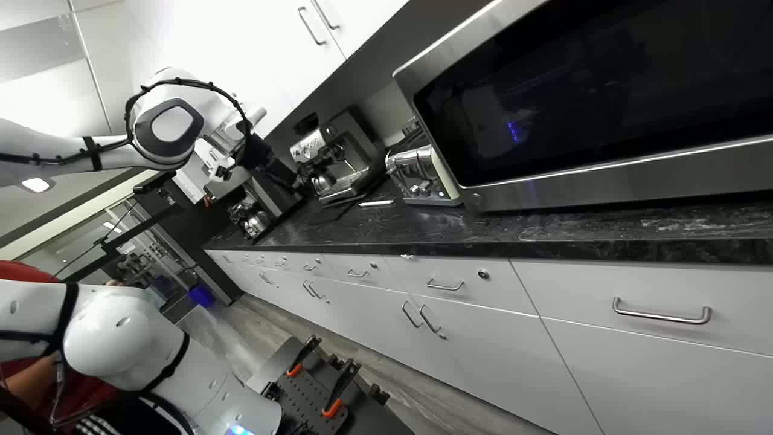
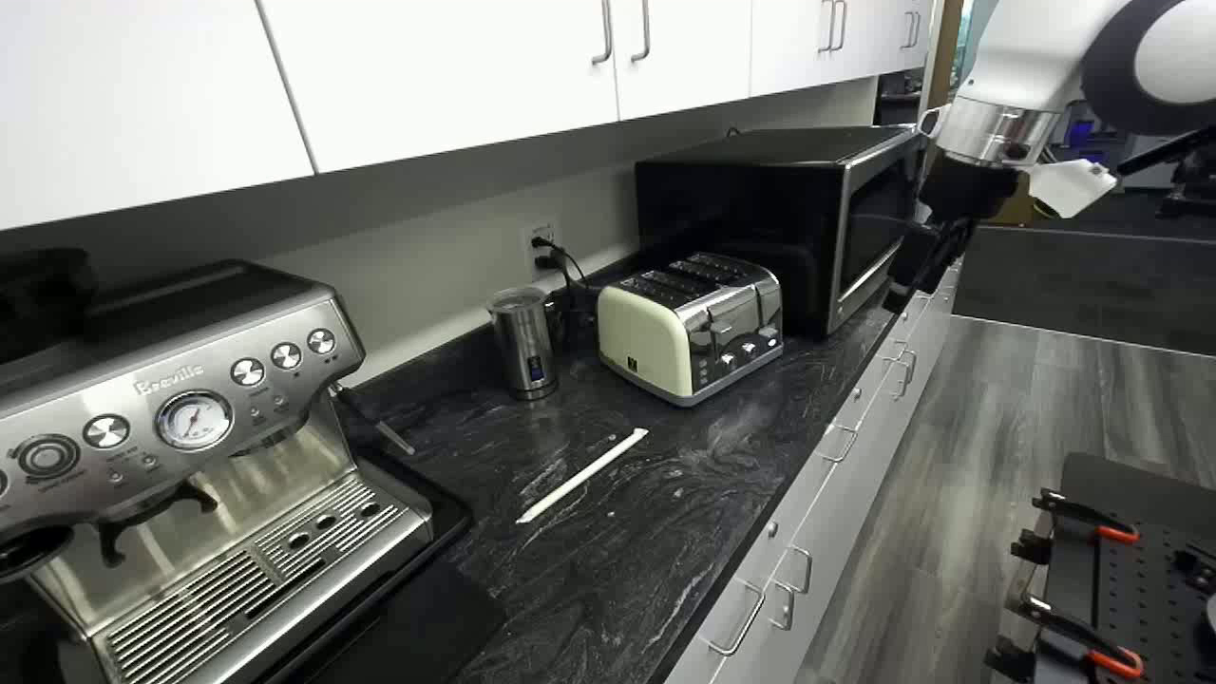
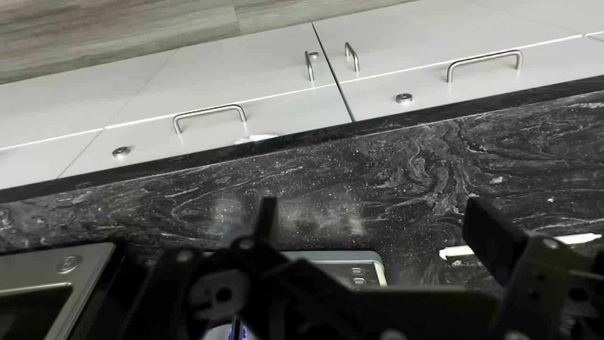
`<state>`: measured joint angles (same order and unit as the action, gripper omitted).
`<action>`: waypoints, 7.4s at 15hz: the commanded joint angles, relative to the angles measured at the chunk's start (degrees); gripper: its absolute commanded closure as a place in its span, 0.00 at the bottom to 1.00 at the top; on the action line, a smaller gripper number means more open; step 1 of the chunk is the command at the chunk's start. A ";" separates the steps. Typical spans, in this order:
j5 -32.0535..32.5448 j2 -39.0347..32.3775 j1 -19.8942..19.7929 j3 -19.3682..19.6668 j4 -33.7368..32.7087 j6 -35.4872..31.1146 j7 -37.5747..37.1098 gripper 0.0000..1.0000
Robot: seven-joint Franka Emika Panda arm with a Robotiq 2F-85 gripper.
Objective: Flip up the toaster switch on the right
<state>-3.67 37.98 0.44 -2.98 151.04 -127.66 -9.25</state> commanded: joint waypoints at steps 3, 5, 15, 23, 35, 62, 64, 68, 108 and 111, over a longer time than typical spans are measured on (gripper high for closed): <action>-0.09 0.00 -0.15 -0.12 -0.14 0.21 0.10 0.00; -0.09 0.00 -0.15 -0.12 -0.14 0.21 0.10 0.00; 0.30 -1.08 -0.72 -0.17 -0.21 -1.89 -0.23 0.00; 3.76 -13.37 -3.48 0.54 -2.04 -20.22 1.37 0.73; 12.48 -28.07 -9.02 3.58 -4.88 -30.53 0.20 0.99; 18.40 -48.69 -11.44 5.83 -16.32 -41.91 -5.08 1.00; 17.37 -49.86 -11.79 5.28 -17.34 -41.89 -4.55 1.00; 5.43 -51.35 -10.32 5.27 -18.23 -41.98 2.79 1.00; -44.82 -39.47 -31.73 -23.41 -0.07 -62.34 32.16 1.00; -42.74 -30.27 -33.09 -28.04 4.76 -65.69 29.39 1.00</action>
<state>-47.08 -3.34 -31.05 -27.08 149.61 -191.63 21.48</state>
